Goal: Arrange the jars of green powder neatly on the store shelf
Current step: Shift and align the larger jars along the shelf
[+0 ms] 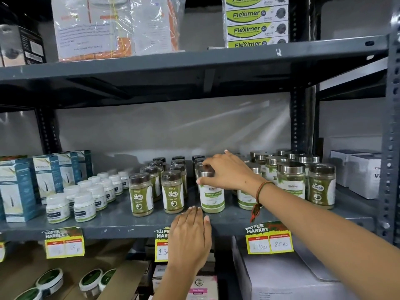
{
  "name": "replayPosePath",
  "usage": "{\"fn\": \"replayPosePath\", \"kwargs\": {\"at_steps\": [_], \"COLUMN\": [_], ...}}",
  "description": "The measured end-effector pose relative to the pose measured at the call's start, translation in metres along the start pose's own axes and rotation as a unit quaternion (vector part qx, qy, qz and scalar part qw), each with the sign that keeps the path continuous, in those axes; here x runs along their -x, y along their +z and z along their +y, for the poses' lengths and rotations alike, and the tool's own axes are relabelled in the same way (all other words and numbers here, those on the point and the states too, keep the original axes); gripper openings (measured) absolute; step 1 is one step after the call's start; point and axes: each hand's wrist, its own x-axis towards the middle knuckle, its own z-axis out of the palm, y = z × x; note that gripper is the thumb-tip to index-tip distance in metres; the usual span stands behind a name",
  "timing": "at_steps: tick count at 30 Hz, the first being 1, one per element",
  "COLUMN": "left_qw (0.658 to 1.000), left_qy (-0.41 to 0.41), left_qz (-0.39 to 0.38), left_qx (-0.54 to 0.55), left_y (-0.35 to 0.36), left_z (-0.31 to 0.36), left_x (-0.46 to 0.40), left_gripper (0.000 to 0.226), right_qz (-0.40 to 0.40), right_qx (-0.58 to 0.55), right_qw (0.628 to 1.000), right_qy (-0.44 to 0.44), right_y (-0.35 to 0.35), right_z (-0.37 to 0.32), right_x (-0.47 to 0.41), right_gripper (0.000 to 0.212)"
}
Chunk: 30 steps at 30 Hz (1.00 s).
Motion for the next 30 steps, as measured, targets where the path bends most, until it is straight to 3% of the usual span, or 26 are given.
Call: {"fn": "replayPosePath", "kwargs": {"at_steps": [8,14,17,25,30], "left_qw": [1.000,1.000,0.999,0.999,0.999], "left_qy": [0.004,0.006,0.010,0.001,-0.006], "left_qz": [0.000,-0.007,-0.012,-0.024,-0.029], "left_qx": [-0.014,-0.024,-0.029,-0.026,-0.020], "left_y": [-0.003,-0.010,-0.012,-0.013,-0.010], "left_z": [0.002,0.005,0.006,0.008,0.007], "left_x": [0.002,0.004,0.006,0.005,0.005], "left_gripper": [0.052,0.052,0.052,0.057,0.058], "right_qz": [0.050,0.033,0.028,-0.069,-0.105], "right_qx": [-0.047,-0.079,-0.045,0.038,0.106], "right_qw": [0.997,0.992,0.990,0.964,0.944], "right_qy": [0.033,0.090,0.130,0.254,0.295], "right_y": [-0.039,-0.086,-0.107,-0.145,-0.142], "right_z": [0.006,0.045,0.074,0.136,0.157], "right_x": [0.038,0.085,0.112,0.153,0.158], "right_gripper": [0.067,0.082,0.072,0.093,0.084]}}
